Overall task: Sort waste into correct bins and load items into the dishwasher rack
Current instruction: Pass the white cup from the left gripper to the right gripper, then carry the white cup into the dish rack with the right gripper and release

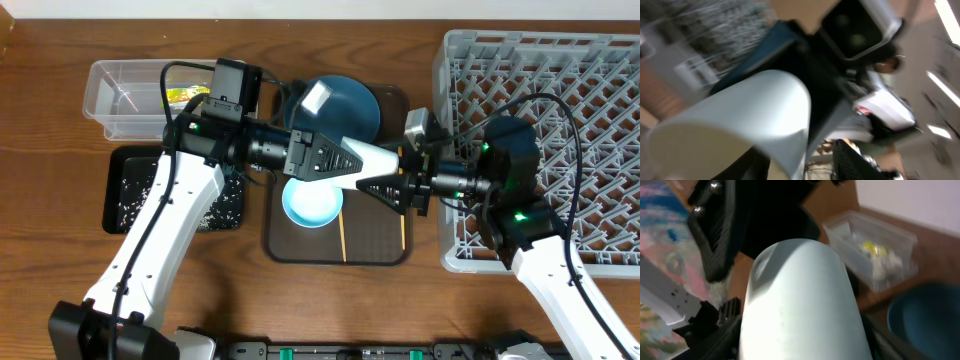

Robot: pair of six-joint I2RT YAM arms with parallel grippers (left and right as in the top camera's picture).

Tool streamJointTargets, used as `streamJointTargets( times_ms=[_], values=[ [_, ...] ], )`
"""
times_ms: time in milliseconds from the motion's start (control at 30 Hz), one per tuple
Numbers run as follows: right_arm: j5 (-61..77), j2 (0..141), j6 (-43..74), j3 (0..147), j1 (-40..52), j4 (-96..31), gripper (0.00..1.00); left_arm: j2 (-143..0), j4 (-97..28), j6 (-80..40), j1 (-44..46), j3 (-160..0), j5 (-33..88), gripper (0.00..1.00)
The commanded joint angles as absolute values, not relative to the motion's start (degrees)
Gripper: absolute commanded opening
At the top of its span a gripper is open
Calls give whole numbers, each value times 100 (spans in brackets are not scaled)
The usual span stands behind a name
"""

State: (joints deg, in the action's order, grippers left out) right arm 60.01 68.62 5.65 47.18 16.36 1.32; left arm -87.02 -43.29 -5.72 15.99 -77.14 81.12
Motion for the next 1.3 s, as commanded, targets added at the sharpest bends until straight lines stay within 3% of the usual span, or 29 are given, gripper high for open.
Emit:
streamJointTargets(
  times_ms=[0, 200, 367, 533, 833, 1267],
  values=[
    [5229, 6890, 572, 4801, 1712, -340, 50, -8705, -4569, -454, 1599, -7776, 6600, 45],
    [3743, 6716, 405, 4906, 1219, -1758, 44, -8519, -5317, -440, 1313, -7776, 4381, 52],
    [2945, 6582, 137, 5835, 445, -3503, 39, -8090, -6047, -211, 939, -7776, 2978, 53],
    [1411, 6624, 121, 7116, -414, -4849, 47, -7699, -6359, -217, 749, -7776, 2102, 59],
    [-526, 7196, 399, 8346, -2104, -6016, 41, -7596, -6383, -220, 740, -7776, 1833, 61],
    [-749, 9096, 1157, 9758, -3900, -6488, 38, -7596, -6386, -217, 740, -7776, 1833, 61]
  ],
)
